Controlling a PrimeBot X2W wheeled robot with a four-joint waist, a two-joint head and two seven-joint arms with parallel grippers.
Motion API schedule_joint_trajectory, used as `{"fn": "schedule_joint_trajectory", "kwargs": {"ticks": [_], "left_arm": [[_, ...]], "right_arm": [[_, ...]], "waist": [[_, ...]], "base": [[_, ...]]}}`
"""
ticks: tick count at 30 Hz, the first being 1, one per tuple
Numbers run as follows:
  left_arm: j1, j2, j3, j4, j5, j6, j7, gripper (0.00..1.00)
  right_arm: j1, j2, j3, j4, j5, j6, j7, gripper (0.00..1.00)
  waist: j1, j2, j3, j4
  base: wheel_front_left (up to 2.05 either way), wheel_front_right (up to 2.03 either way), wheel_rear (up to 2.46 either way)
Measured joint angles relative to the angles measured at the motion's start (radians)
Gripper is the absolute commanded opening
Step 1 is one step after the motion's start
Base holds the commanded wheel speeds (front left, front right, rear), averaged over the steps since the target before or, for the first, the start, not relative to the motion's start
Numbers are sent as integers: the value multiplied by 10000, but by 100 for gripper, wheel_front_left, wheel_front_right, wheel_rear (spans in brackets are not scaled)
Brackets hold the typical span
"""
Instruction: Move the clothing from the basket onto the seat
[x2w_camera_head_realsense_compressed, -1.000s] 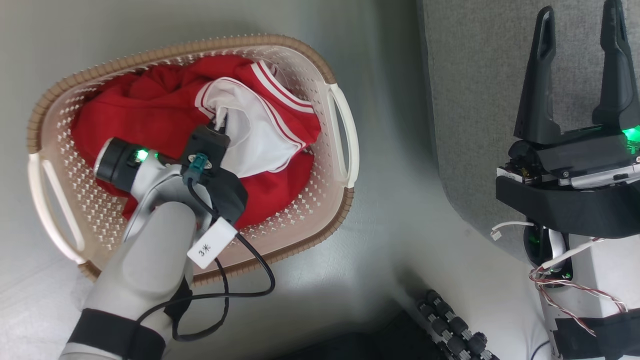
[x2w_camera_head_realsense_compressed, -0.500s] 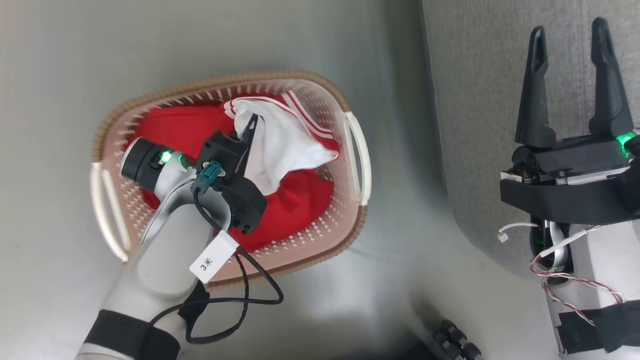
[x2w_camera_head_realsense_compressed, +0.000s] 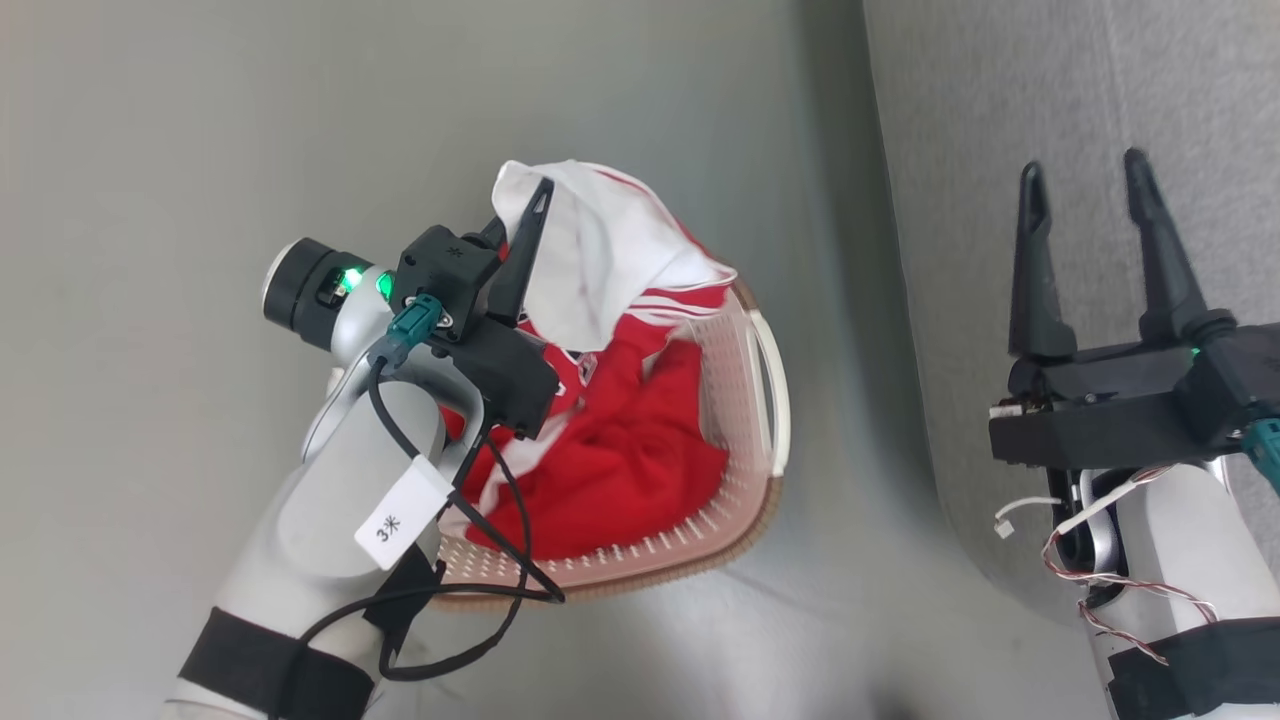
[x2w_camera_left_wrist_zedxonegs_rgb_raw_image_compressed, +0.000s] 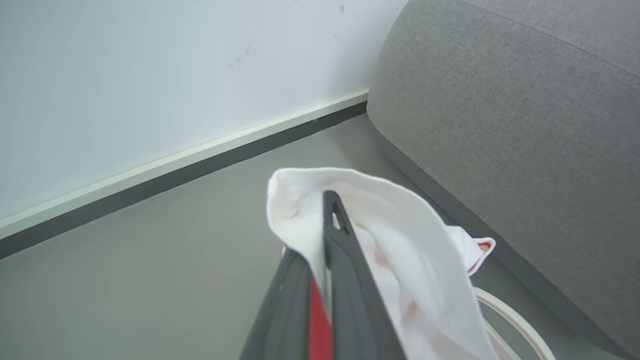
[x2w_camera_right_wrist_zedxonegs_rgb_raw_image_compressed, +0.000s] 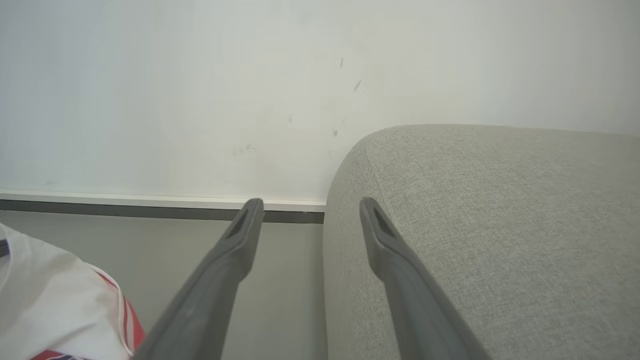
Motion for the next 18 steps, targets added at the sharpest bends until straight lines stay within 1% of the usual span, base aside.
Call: {"fn": "schedule_joint_trajectory", "kwargs": {"ticks": [6, 12, 18], "left_arm": [[158, -15, -219, -640, -288, -77, 0, 0], [239, -36, -288, -1083, -520, -90, -2, 0], [237, -46, -209, -1181, -658, -163, -2, 0]], "right_arm": [[18, -88, 140, 548, -2, 249, 0, 100], [96, 17, 291, 1080, -2, 385, 0, 100], [462, 136, 474, 1528, 0, 512, 2, 100]], "waist": [[-1, 0, -907, 301], [-1, 0, -1979, 536], [0, 0, -2900, 658]], "base": [[0, 0, 0], [0, 0, 0], [0, 0, 0]]}}
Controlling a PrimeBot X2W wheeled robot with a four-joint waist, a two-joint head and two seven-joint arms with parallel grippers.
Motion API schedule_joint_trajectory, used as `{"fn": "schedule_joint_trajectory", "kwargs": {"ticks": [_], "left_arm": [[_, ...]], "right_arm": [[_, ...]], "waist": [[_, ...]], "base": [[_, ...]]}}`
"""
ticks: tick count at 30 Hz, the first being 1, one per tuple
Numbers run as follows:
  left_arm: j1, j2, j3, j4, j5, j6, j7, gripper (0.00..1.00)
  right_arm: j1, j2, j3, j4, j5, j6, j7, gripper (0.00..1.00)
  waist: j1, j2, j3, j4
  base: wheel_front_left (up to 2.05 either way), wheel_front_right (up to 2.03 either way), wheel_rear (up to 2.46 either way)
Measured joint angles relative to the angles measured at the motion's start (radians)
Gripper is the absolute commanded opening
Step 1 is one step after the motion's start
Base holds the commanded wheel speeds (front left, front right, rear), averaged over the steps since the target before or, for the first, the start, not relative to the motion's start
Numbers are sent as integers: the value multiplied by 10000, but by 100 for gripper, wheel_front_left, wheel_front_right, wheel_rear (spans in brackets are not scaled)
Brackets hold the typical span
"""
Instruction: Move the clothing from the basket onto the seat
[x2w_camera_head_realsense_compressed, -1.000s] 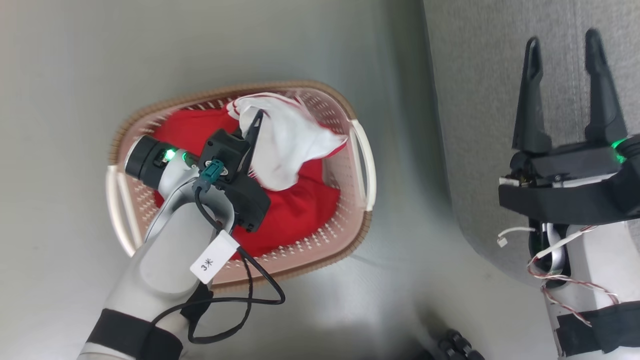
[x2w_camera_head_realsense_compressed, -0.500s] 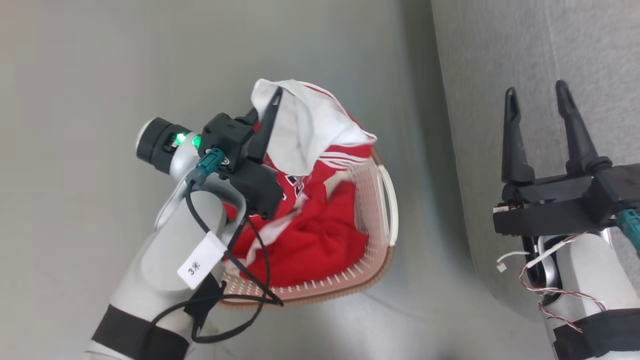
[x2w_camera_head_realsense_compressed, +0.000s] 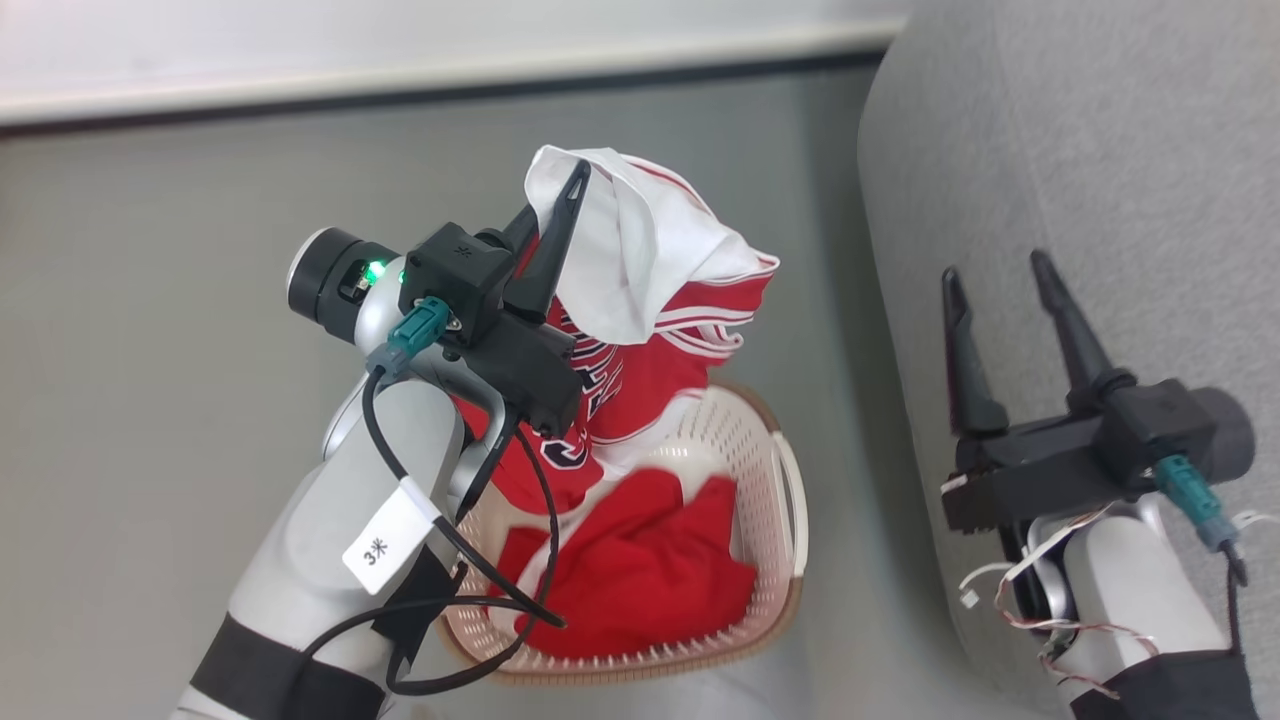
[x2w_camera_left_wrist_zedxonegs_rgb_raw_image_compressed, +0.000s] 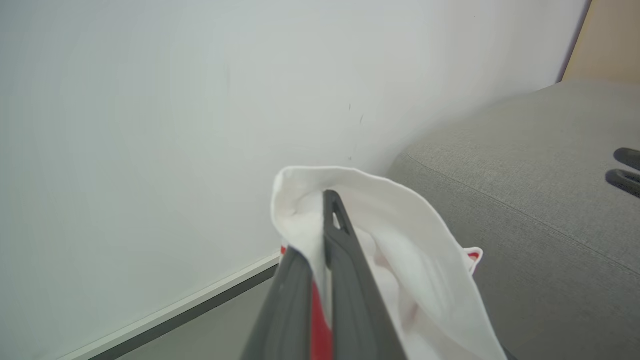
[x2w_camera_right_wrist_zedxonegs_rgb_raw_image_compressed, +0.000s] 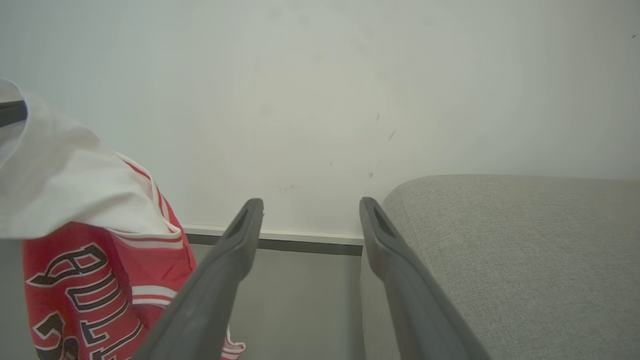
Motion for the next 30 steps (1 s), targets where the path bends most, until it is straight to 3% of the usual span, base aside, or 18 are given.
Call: {"fn": "schedule_joint_trajectory", "kwargs": {"ticks": [17, 30], "left_arm": [[0, -23, -286, 520, -907, -2, 0, 0], [786, -27, -1471, 336, -1703, 267, 23, 0]], "right_arm": [[598, -25, 746, 1360, -48, 625, 0, 100], [1064, 207, 2399, 2345, -194, 982, 0, 100]], "waist": [[0, 0, -2569, 138], [-1, 0, -4386, 225]], "base": [[0, 0, 0], [0, 0, 0]]}}
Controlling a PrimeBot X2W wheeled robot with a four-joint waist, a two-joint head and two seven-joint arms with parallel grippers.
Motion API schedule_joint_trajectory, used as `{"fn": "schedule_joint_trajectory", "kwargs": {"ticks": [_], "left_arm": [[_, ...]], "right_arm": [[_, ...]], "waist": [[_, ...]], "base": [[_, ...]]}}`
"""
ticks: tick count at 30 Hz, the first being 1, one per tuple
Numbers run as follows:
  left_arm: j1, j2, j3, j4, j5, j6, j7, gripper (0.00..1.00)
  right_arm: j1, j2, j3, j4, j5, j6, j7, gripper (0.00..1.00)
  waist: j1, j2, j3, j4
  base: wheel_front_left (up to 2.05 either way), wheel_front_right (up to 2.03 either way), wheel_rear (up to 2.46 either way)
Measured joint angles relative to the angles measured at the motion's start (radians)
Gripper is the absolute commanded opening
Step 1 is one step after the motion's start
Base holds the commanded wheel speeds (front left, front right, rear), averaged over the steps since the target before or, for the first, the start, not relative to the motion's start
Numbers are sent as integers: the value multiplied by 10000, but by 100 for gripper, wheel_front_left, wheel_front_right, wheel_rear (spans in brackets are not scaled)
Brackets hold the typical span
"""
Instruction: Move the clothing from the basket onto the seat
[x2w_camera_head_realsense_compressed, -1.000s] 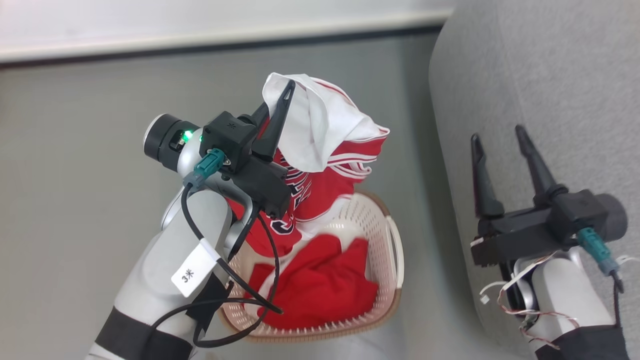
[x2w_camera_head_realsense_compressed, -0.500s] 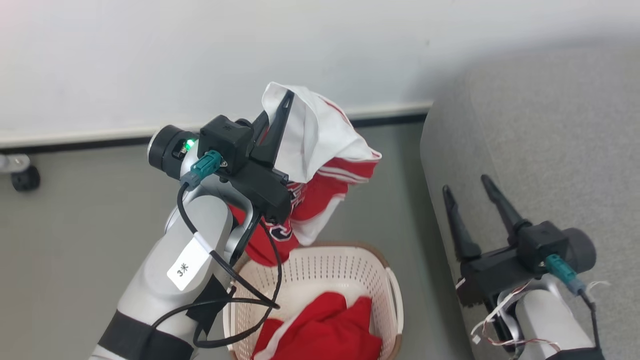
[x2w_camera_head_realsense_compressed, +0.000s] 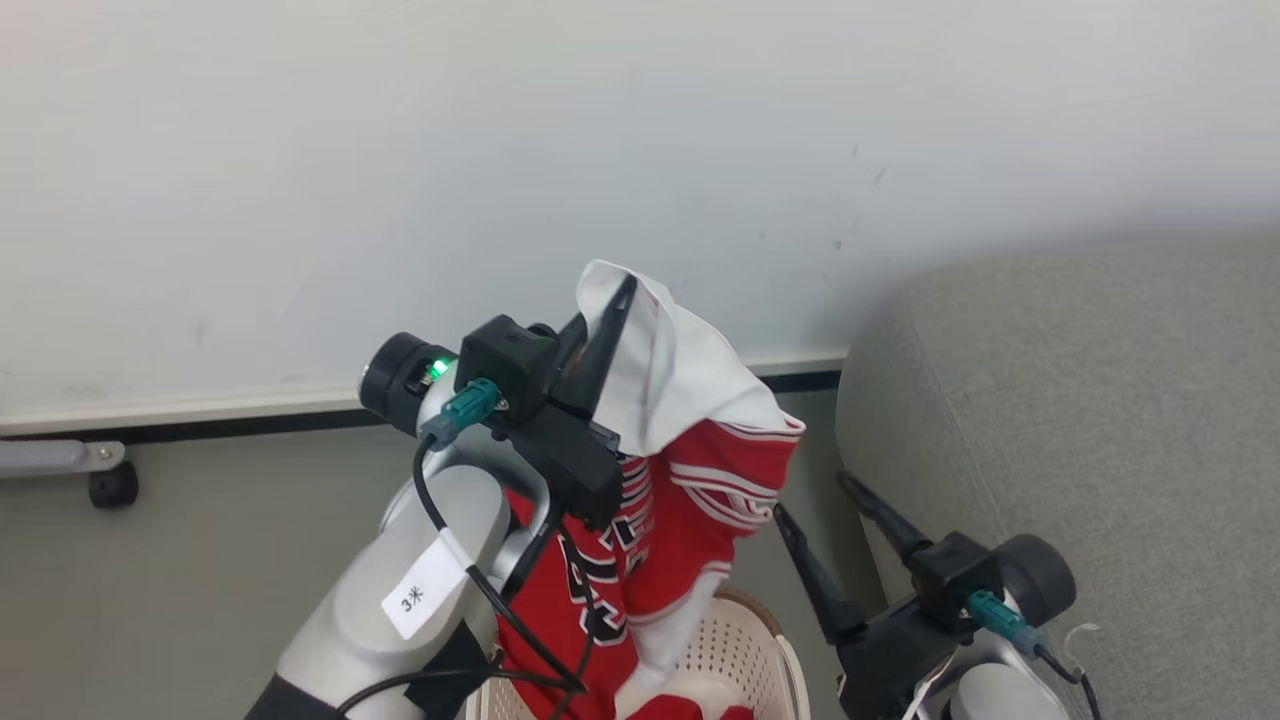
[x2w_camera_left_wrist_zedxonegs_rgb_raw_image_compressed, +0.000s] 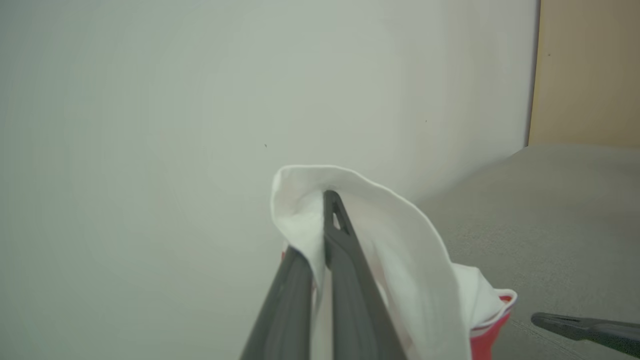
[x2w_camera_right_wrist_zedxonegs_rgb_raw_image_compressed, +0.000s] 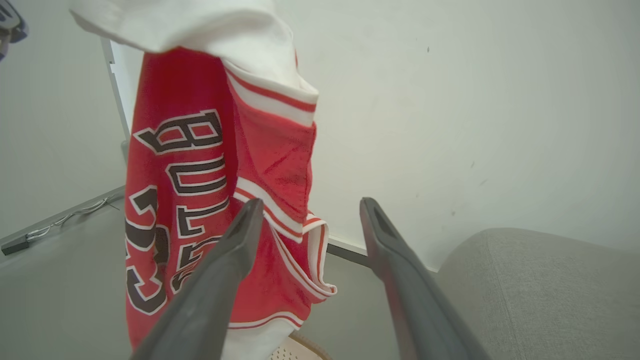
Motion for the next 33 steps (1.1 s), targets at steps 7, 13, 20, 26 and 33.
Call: {"fn": "schedule_joint_trajectory", "kwargs": {"ticks": [7, 13, 20, 26, 33], "left_arm": [[223, 2, -742, -646, -437, 188, 261, 0], [280, 13, -1074, -974, -598, 305, 360, 0], [393, 27, -945, -999, -715, 451, 525, 0], [429, 44, -790, -1089, -755, 612, 583, 0], [430, 40, -732, -1158, -786, 629, 667, 0]], "right_arm": [[-99, 38, 543, 487, -75, 69, 0, 100], [-314, 54, 593, 713, -44, 71, 2, 100], [-284, 42, 497, 767, 245, 71, 2, 100], [-288, -268, 240, 805, 336, 71, 2, 100], [-330, -510, 79, 767, 384, 73, 2, 100]], "waist": [[1, 0, -424, 250], [2, 2, -477, 496], [2, 2, -470, 624], [2, 2, -450, 552], [3, 2, -405, 464]], "base": [[0, 0, 0], [0, 0, 0], [0, 0, 0], [0, 0, 0], [0, 0, 0]]}}
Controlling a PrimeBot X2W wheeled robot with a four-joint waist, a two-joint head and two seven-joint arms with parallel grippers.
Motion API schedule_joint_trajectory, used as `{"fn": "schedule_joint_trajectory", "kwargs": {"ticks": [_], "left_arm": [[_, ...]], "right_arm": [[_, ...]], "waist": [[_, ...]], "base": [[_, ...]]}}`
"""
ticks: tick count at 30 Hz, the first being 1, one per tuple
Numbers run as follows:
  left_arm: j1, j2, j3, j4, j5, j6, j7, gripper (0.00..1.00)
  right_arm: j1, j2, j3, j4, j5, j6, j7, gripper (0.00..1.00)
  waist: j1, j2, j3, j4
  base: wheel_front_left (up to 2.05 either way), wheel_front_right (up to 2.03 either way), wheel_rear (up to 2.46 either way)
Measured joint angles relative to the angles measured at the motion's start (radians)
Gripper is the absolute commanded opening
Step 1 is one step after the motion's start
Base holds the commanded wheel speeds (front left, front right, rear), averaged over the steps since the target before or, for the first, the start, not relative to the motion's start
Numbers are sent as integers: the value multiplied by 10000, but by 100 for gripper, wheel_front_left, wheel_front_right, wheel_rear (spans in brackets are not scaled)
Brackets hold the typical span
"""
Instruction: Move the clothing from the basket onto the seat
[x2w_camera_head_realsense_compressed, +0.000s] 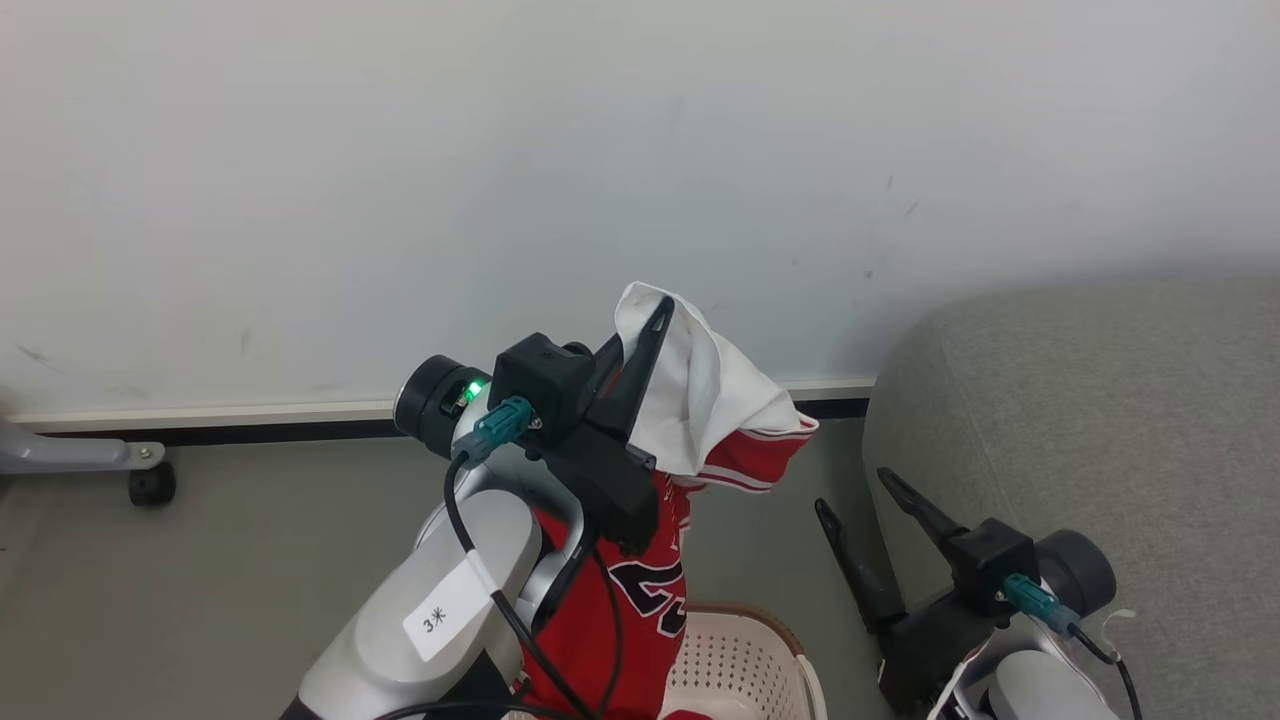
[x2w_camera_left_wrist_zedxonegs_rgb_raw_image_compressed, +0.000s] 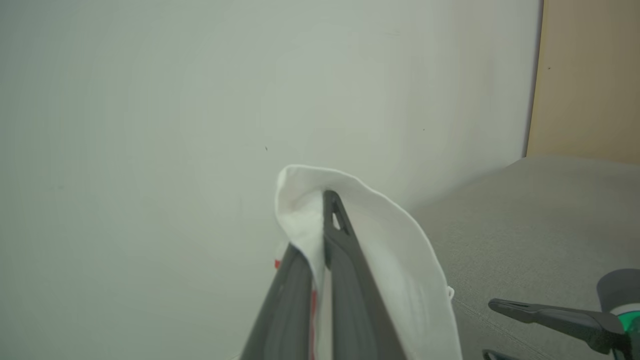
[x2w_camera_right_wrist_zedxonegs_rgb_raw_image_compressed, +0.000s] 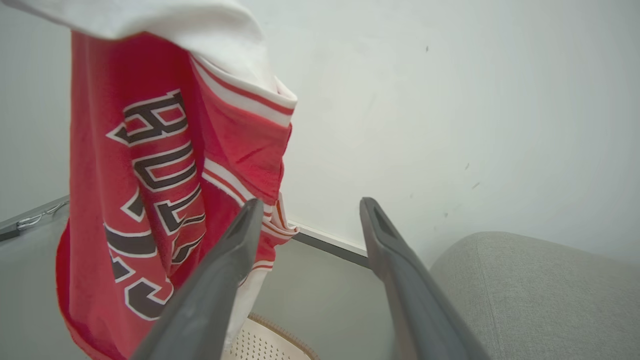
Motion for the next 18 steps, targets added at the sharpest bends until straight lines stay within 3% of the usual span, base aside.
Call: {"fn": "schedule_joint_trajectory", "kwargs": {"ticks": [7, 13, 18], "left_arm": [[40, 38, 81, -61, -73, 138, 19, 0], [250, 182, 148, -159, -75, 267, 29, 0], [388, 247, 215, -270, -86, 337, 29, 0]], "right_arm": [[67, -13, -349, -366, 180, -23, 0, 100], [1124, -284, -1066, -1262, 477, -562, 0, 100], [1750, -568, -1323, -2033, 483, -811, 0, 100]], "waist": [[0, 0, 43, -47], [0, 0, 47, -135], [0, 0, 53, -268]], "base": [[0, 0, 0], [0, 0, 0], [0, 0, 0]]}}
